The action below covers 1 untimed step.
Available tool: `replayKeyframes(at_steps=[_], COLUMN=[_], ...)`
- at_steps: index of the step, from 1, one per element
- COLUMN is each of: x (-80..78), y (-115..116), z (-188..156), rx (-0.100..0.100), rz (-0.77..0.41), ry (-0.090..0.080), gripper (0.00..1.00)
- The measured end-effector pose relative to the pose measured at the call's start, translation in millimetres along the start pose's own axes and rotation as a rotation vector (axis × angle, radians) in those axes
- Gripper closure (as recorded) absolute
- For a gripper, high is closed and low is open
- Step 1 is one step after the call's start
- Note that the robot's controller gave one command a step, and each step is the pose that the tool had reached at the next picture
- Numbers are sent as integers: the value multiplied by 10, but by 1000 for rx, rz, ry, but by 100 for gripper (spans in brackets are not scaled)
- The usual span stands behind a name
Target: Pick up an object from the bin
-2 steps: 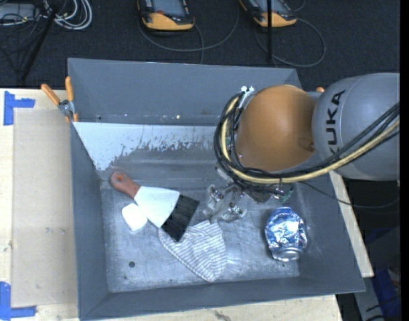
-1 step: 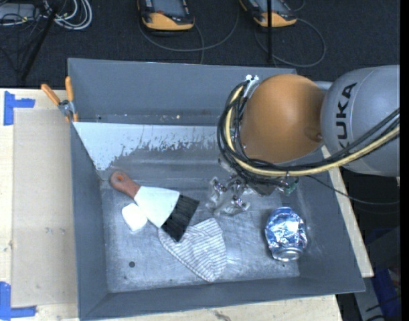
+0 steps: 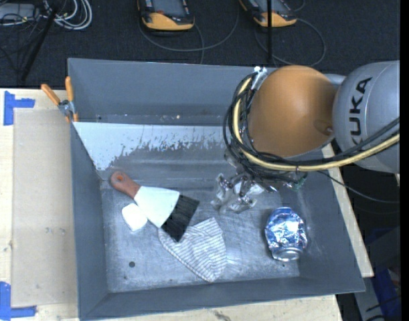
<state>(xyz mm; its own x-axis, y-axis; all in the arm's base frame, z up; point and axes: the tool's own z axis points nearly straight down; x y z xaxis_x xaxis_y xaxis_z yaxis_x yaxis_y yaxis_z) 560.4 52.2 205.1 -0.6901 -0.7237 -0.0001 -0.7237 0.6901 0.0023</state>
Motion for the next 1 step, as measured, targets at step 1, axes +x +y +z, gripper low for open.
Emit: replayKeyframes(at_steps=[1], x=[-17], y=[-19], z=[-481], rx=[-2], rz=[57], ry=[2], gripper=[100])
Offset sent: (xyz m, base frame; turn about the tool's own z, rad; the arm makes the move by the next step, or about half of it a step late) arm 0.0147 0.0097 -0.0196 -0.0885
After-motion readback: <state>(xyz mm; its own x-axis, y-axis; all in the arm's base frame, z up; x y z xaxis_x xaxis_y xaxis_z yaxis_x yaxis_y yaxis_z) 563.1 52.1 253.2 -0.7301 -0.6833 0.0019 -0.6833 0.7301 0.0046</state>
